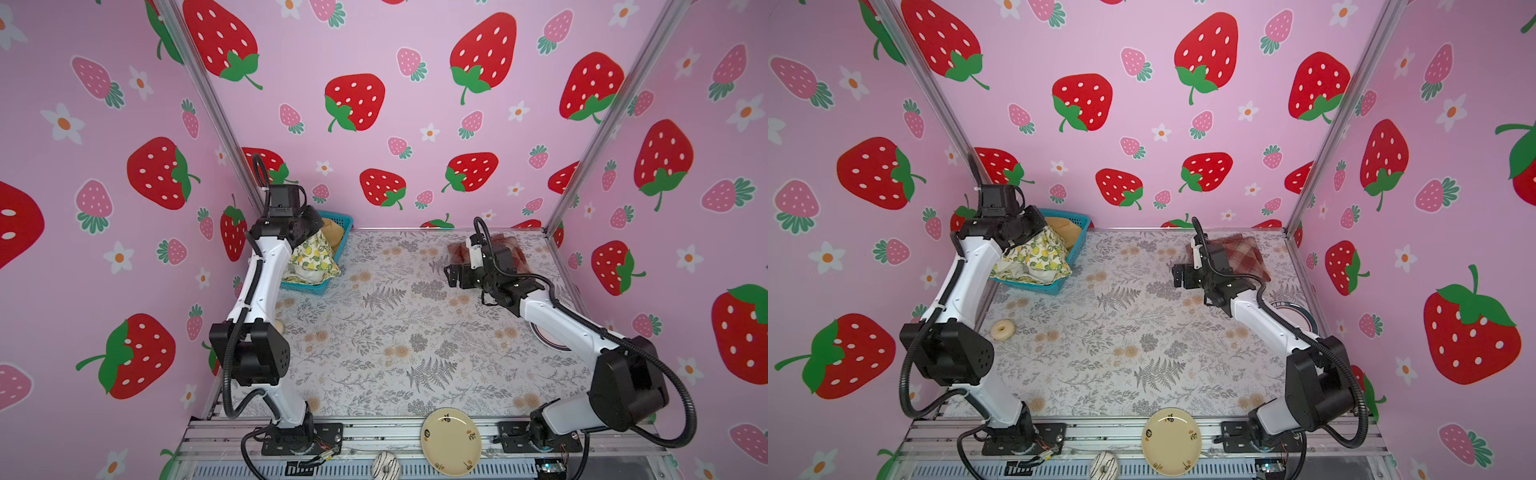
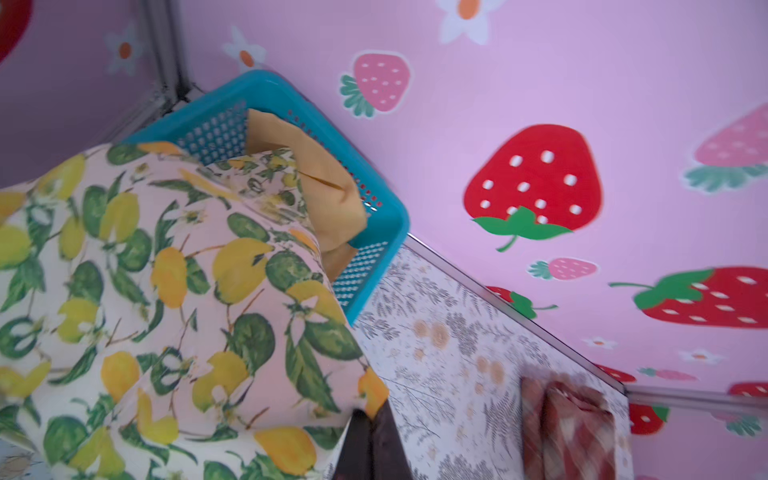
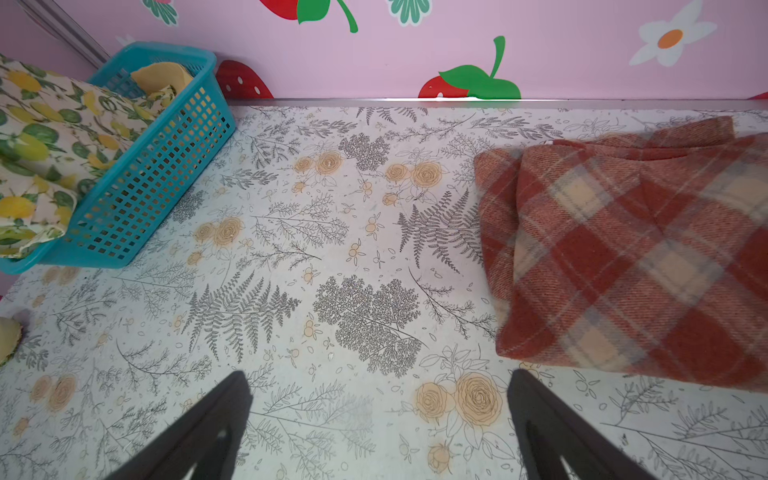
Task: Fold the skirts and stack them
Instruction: 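Lift the lemon-print skirt from the basket with the left gripper toward table center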
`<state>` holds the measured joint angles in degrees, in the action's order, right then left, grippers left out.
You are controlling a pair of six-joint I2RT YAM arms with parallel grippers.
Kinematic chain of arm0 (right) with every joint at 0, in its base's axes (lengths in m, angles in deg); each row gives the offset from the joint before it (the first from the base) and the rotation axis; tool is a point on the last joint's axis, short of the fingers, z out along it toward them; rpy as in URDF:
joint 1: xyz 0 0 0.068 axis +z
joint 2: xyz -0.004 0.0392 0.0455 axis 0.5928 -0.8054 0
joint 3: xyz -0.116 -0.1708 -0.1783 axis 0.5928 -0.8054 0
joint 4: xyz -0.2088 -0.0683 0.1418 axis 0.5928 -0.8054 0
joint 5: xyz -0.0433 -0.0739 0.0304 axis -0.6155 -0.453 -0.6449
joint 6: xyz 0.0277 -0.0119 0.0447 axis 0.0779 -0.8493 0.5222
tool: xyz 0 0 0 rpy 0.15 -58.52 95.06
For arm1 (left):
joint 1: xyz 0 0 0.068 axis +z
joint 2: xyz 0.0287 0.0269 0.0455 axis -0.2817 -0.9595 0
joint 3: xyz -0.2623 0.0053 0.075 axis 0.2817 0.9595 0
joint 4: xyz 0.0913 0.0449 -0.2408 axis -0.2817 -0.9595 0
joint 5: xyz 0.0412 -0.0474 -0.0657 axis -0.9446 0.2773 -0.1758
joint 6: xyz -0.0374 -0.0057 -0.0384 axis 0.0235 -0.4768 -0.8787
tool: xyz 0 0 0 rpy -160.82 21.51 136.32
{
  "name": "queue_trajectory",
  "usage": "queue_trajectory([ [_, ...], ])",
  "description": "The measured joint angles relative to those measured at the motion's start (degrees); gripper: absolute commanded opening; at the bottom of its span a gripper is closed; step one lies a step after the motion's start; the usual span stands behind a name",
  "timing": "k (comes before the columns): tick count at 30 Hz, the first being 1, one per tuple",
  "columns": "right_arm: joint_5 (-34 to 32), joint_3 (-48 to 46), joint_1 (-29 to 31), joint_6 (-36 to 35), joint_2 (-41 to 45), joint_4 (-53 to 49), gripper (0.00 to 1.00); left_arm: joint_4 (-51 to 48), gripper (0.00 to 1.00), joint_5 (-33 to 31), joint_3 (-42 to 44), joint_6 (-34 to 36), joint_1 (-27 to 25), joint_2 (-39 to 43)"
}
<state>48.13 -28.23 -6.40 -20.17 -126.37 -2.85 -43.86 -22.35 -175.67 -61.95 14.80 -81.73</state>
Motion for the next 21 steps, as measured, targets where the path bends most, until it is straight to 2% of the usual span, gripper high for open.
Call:
queue_trajectory([
  [12, -5.5, -0.3, -0.1, -0.8, 4.8, 0.0, 1.00, -0.5, 0.00, 4.0, -2.7, -1.5, -19.6, 5.1],
  [17, -7.3, -2.1, -0.9, -0.8, 6.2, -0.3, 1.00, 4.6, 0.00, 3.5, 8.3, -4.2, -27.4, 7.1],
  [21, -9.0, -4.6, -2.3, -0.7, 8.2, -1.0, 1.00, 9.0, 0.00, 2.1, 15.0, -7.0, -33.2, 4.0],
])
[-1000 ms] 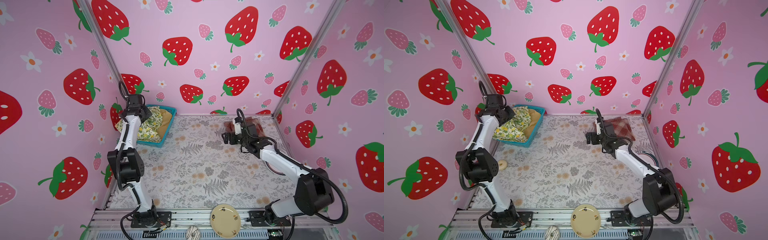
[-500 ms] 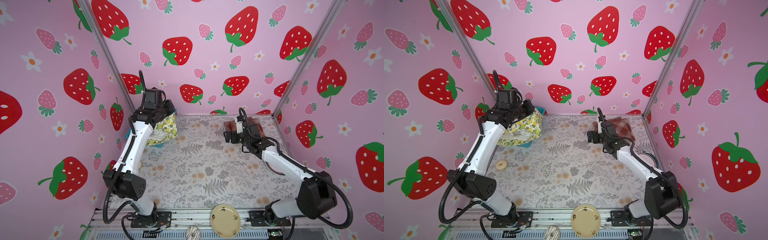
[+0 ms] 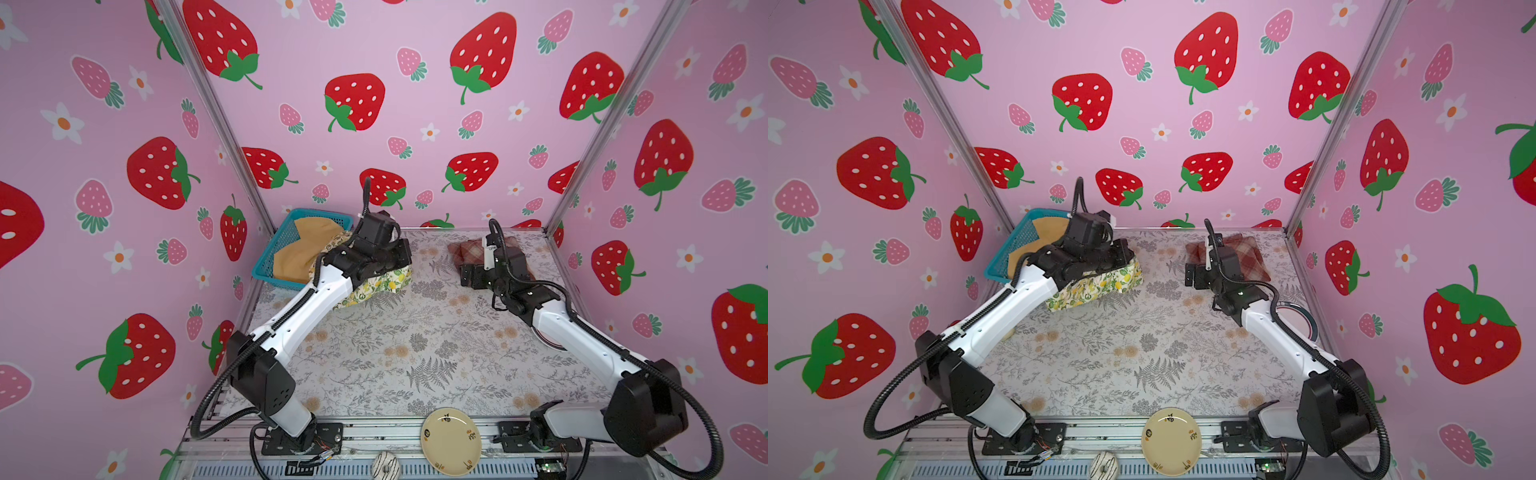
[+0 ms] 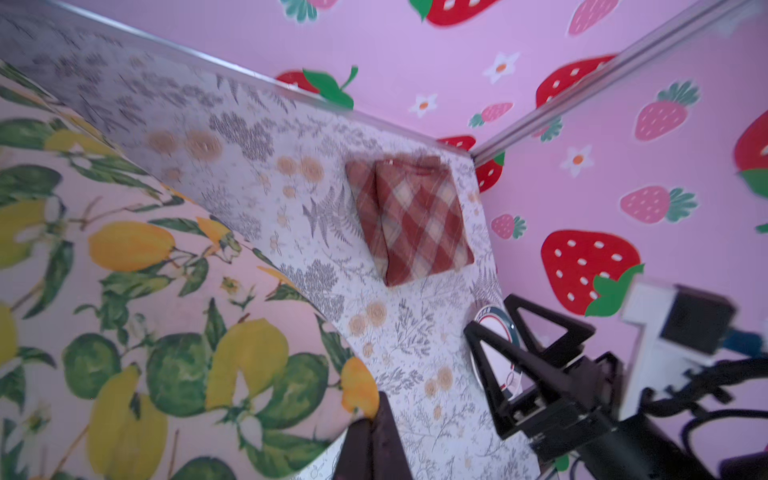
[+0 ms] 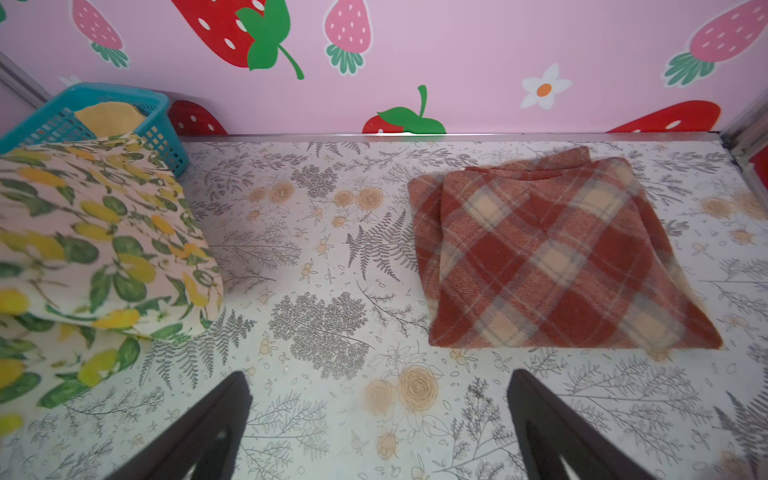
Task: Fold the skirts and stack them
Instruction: 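Lift the lemon-print skirt from the basket with the left gripper toward table center, then lay the lemon skirt flat with the left gripper while the right approaches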
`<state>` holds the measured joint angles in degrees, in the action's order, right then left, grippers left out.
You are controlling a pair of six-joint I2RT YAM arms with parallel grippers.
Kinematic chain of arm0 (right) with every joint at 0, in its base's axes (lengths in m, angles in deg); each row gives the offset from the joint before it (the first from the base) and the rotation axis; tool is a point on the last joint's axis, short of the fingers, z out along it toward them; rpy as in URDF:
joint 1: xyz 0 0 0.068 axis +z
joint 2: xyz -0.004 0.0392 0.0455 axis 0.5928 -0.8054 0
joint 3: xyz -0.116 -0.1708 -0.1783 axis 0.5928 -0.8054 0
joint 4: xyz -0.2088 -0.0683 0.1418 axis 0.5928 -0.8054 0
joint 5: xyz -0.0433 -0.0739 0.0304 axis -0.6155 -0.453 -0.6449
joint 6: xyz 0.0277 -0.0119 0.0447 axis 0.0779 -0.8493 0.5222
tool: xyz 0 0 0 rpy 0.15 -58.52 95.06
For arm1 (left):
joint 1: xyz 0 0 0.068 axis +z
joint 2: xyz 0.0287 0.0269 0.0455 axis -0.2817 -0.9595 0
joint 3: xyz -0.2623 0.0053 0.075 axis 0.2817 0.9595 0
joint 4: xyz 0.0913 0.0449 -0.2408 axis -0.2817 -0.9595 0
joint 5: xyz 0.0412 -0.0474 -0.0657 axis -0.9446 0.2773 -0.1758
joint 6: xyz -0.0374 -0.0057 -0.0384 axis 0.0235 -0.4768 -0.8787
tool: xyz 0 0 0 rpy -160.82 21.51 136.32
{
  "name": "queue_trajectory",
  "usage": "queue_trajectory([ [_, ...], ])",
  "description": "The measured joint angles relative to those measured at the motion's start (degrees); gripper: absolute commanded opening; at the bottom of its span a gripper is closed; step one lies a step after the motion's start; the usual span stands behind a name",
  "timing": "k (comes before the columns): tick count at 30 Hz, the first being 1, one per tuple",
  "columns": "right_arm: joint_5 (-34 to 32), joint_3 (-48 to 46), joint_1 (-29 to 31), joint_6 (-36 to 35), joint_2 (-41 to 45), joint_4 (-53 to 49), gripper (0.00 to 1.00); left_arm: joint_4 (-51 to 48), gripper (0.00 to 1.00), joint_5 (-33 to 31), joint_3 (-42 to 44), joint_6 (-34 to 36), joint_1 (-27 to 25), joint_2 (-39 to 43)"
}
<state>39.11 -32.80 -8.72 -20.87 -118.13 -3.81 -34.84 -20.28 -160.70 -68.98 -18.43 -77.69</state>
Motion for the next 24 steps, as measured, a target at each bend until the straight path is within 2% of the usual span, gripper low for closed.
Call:
queue_trajectory([
  [4, -1.9, -3.2, -2.1, 0.0, 4.5, -0.5, 1.00, 5.0, 0.00, -0.4, 0.1, -2.6, -5.0, -8.6],
  [8, -3.4, -5.0, -4.4, -0.1, 9.0, -1.4, 1.00, 6.8, 0.00, 0.0, -4.8, -4.5, -9.2, -19.2],
  [13, -5.0, -6.4, -7.5, -0.5, 13.1, -2.5, 1.00, 7.4, 0.00, 1.6, -16.5, -6.7, -13.3, -30.7],
  [19, -7.8, -8.0, -8.8, -1.6, 15.3, -3.6, 1.00, 7.2, 0.01, 5.1, -32.2, -9.0, -15.4, -40.5],
  [20, -8.0, -8.0, -8.9, -1.7, 15.3, -3.8, 1.00, 7.3, 0.09, 5.7, -33.9, -9.1, -15.5, -41.5],
  [24, -6.5, -8.0, -9.0, -2.1, 15.3, -3.8, 1.00, 6.9, 0.67, 7.1, -38.0, -8.8, -14.8, -43.3],
])
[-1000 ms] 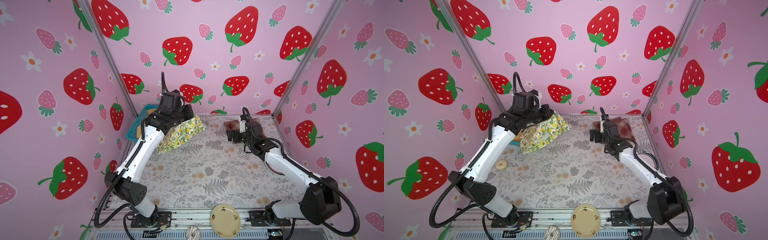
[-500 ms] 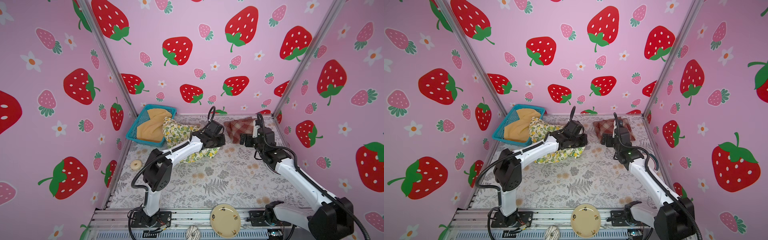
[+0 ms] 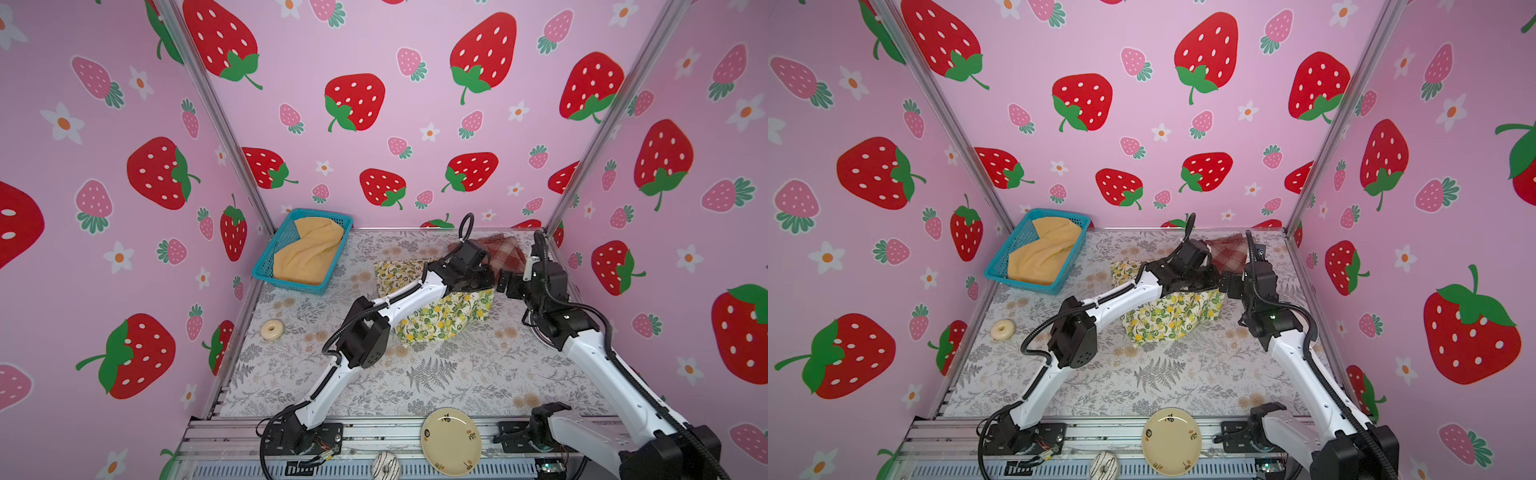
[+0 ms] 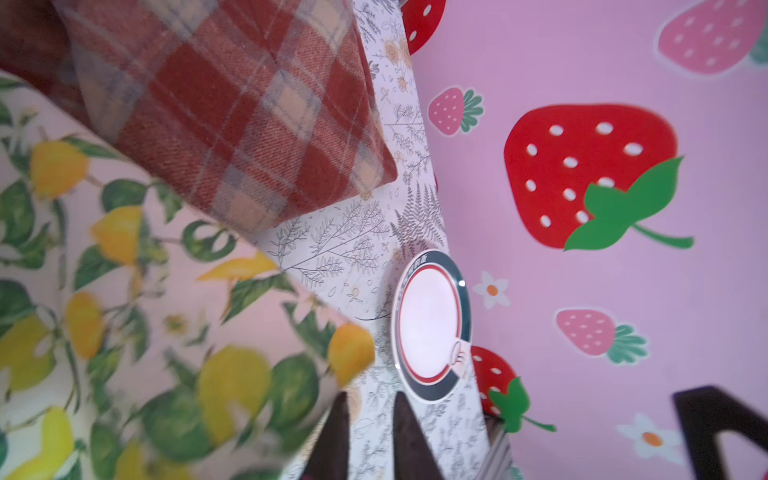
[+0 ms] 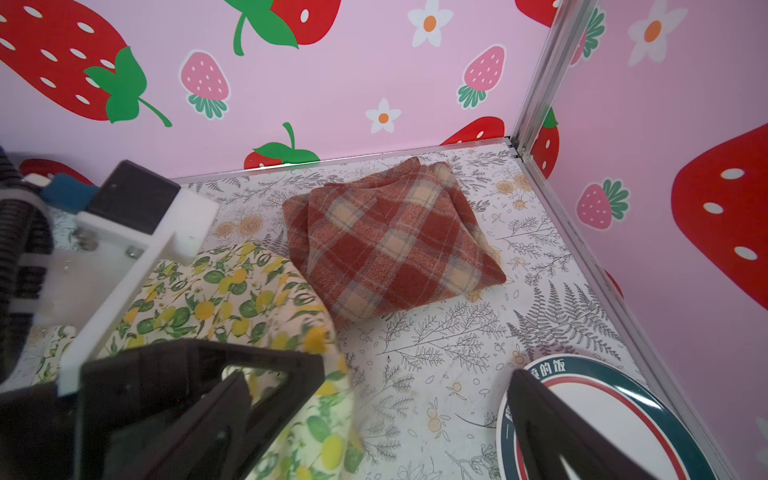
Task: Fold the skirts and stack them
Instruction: 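Lay the lemon skirt flat with the left gripper while the right approaches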
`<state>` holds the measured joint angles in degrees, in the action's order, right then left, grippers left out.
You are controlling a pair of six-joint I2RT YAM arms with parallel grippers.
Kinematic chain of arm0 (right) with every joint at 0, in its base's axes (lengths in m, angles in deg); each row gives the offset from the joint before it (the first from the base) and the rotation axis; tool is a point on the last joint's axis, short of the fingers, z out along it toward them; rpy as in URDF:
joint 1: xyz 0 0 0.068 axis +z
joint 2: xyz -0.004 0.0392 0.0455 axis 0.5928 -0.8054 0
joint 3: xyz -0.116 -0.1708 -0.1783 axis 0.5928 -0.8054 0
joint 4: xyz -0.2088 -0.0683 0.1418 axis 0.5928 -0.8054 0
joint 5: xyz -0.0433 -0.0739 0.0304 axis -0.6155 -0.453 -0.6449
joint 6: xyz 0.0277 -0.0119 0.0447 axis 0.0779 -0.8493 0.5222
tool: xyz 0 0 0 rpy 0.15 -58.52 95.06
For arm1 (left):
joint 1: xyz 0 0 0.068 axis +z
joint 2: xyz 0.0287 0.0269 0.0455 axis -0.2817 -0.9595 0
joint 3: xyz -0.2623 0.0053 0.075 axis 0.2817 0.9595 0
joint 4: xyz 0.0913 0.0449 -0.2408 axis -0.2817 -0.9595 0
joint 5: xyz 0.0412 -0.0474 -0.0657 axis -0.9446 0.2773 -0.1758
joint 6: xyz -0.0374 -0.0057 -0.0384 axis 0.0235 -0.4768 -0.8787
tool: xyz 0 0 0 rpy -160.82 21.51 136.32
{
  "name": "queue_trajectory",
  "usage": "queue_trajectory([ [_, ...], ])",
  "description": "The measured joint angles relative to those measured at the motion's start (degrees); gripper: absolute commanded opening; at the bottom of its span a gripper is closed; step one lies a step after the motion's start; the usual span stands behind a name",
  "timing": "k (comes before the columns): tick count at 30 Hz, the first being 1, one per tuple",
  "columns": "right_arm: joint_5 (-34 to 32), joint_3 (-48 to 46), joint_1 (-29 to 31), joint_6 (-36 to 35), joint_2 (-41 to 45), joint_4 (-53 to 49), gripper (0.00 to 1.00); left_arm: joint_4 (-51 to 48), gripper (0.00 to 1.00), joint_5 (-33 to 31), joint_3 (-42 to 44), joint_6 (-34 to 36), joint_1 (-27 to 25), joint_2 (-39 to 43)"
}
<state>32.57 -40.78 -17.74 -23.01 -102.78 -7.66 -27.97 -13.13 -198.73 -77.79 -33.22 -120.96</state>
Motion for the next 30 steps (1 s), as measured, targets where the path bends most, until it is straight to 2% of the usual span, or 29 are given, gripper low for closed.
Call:
queue_trajectory([
  [2, 2.1, 0.0, 0.0, 0.0, 0.0, 0.0, 1.00, -0.7, 0.73, 0.5, 0.0, 0.2, 0.9, 0.7],
  [4, 4.0, 0.0, 0.0, -0.1, 0.0, 0.0, 1.00, -0.6, 0.73, 1.0, 2.5, 0.4, 2.7, 2.8],
  [5, 5.1, -0.1, 0.0, -0.1, 0.0, 0.1, 1.00, -0.2, 0.75, 1.4, 6.2, 0.3, 4.2, 5.4],
  [6, 6.0, -0.2, 0.2, -0.2, 0.0, 0.2, 1.00, 0.3, 0.81, 1.8, 9.9, 0.3, 5.7, 8.0],
  [11, 8.2, -0.7, 4.2, -0.7, 0.0, 0.3, 1.00, 3.4, 0.85, 0.9, 29.2, 0.0, 15.3, 22.5],
  [15, 7.6, -0.7, 13.0, -0.7, -0.9, 0.7, 1.00, 4.4, 0.87, -1.2, 40.2, 0.4, 20.3, 32.1],
  [20, 3.4, -0.7, 25.4, 0.4, -5.4, 1.6, 1.00, 6.3, 0.89, -2.4, 52.7, 0.9, 21.2, 41.3],
  [24, -2.2, -0.6, 35.7, 1.5, -11.6, 2.1, 1.00, 8.4, 0.90, -2.2, 61.9, 0.2, 24.0, 44.7],
  [30, -9.1, 2.9, 46.3, 2.5, -24.0, 1.4, 1.00, 10.0, 0.89, -2.1, 72.0, -0.7, 29.0, 47.5],
])
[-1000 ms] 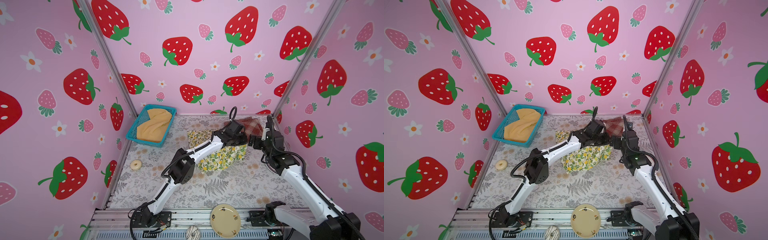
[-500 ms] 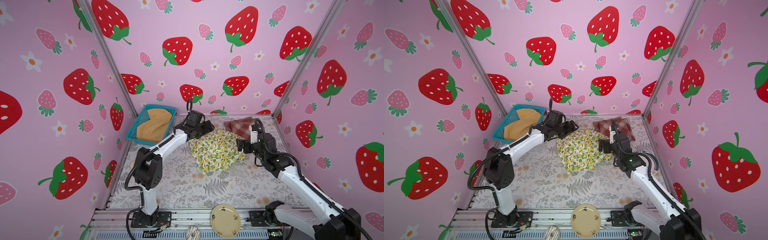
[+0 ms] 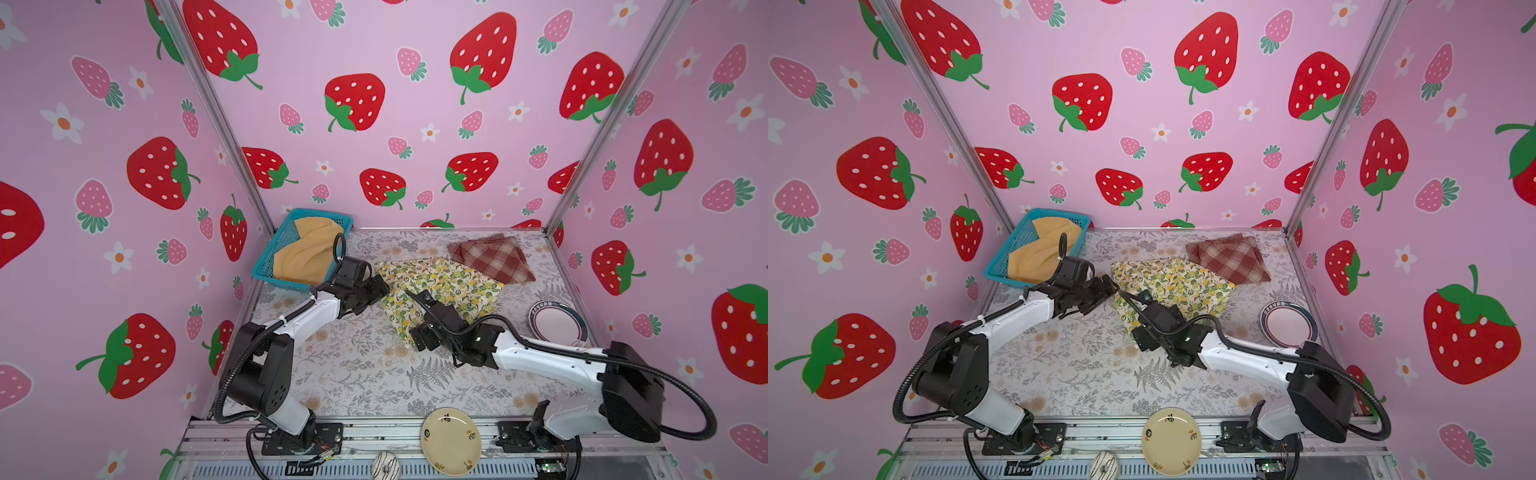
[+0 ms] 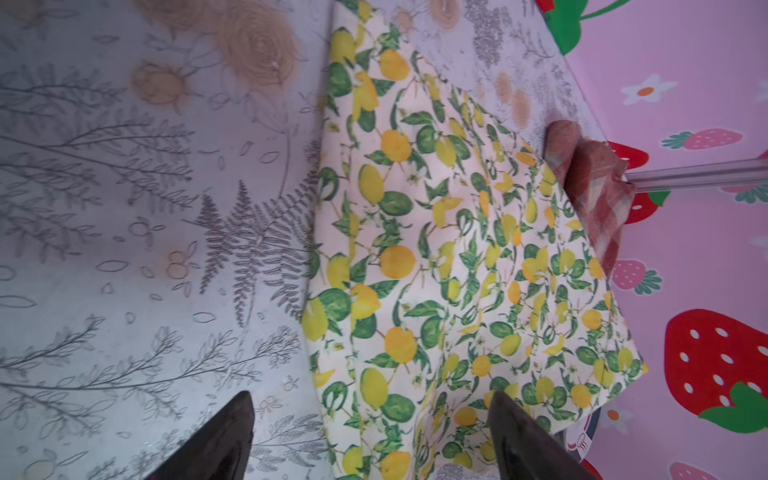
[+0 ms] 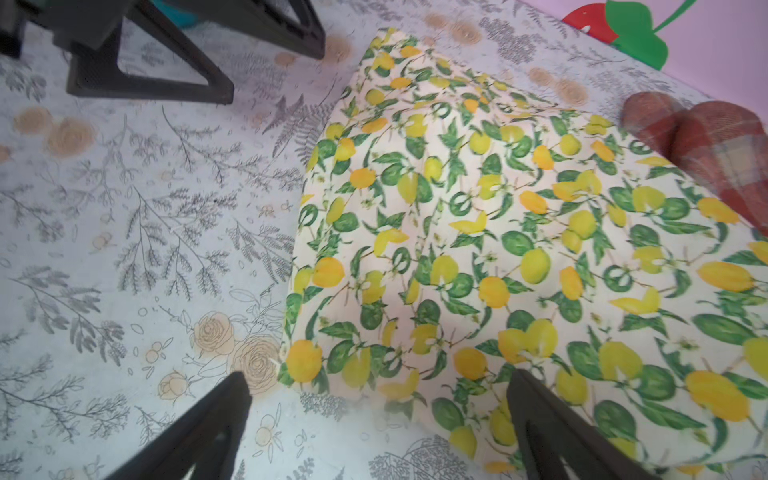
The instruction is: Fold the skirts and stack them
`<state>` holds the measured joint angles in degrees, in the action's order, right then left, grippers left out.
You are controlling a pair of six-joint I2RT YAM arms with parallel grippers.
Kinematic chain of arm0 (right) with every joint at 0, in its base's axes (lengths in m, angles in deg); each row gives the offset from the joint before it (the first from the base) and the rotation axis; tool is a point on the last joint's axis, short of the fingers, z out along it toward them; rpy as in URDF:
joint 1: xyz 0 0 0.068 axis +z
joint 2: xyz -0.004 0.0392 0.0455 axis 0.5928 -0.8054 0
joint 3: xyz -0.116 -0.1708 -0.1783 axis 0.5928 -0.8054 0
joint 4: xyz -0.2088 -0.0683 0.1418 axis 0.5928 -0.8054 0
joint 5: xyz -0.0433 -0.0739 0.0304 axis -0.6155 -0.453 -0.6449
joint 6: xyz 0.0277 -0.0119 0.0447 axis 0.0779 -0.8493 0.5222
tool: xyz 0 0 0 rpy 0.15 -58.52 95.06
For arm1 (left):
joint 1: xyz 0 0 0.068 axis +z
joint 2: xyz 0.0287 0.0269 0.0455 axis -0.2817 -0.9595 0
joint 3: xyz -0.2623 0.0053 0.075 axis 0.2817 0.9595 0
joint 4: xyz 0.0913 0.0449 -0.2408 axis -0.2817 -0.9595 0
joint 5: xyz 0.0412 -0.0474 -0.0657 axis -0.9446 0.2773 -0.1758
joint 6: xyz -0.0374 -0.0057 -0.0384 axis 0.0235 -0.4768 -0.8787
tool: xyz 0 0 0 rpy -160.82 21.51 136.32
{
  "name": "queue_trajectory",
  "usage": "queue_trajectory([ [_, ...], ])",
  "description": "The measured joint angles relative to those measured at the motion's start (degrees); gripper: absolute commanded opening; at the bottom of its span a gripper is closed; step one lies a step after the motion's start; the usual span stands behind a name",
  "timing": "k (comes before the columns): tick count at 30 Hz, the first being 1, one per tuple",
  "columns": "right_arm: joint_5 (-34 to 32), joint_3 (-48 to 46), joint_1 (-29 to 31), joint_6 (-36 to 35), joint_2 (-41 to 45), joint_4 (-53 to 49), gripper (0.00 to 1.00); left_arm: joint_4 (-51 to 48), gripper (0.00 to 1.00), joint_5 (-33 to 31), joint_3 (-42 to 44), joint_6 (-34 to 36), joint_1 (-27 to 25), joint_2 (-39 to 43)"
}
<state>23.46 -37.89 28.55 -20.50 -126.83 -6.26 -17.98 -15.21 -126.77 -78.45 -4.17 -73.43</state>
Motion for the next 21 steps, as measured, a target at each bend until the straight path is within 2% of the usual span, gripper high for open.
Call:
queue_trajectory([
  [5, -2.1, 3.6, 3.4, 1.1, -7.0, -0.1, 1.00, 1.8, 0.89, 0.3, 3.7, -0.5, 1.5, 2.8],
  [14, -4.2, 7.2, 3.9, 3.9, -15.1, -1.1, 0.98, 4.2, 0.88, 1.6, 7.8, -0.8, 4.3, 4.2],
  [21, -4.9, 5.7, 3.8, 6.2, -14.2, -1.3, 1.00, 5.2, 0.87, 2.6, 8.6, -0.9, 4.7, 4.2],
])
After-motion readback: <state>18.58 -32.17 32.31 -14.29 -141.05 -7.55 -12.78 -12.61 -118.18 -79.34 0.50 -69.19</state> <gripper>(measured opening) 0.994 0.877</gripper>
